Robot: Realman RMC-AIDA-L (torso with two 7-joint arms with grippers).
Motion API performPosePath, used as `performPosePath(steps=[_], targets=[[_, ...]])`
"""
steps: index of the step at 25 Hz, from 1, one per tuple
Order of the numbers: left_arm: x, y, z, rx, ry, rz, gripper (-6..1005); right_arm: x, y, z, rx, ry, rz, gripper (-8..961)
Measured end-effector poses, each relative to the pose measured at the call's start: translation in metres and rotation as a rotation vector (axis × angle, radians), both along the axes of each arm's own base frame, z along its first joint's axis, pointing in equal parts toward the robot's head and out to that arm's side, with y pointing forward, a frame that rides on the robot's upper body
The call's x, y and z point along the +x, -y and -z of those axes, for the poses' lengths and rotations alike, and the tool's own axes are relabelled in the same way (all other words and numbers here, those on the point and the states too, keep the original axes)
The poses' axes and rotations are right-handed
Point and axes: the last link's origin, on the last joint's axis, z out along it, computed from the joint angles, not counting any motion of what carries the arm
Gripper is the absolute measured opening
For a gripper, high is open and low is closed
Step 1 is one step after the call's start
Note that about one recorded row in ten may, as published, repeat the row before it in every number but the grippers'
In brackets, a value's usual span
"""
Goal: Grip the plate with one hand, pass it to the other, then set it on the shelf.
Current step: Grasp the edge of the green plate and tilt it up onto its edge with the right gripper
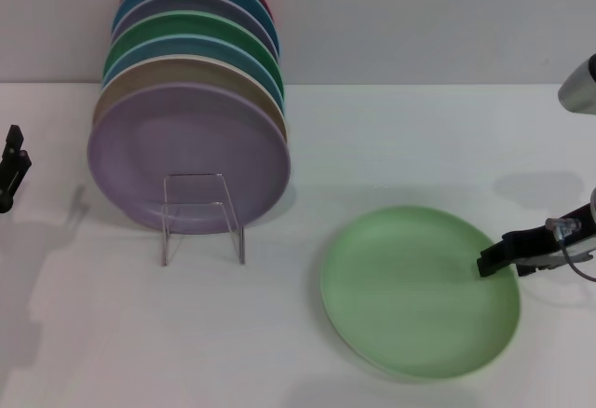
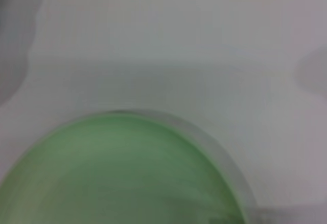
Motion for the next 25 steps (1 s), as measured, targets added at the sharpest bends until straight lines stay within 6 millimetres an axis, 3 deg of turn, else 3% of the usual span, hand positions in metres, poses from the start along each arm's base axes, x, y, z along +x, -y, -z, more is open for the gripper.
performPosePath(steps=[4, 9, 25], targets=[[0.0, 0.0001, 0.0001, 0.0, 0.0, 0.0, 822, -0.0025, -0.0015, 0.0034, -0.014, 0.001, -0.007, 655], [-0.0001, 0.0001, 0.0001, 0.0, 0.0, 0.0, 821, -0.0055, -0.0018, 0.0064, -0.027, 0.008, -0.018, 427], [0.0007, -0.0003, 0.0005, -0.002, -0.004, 0.003, 820, -0.0034, 0.0005, 0.0076, -0.045, 0.031, -0.009, 417]])
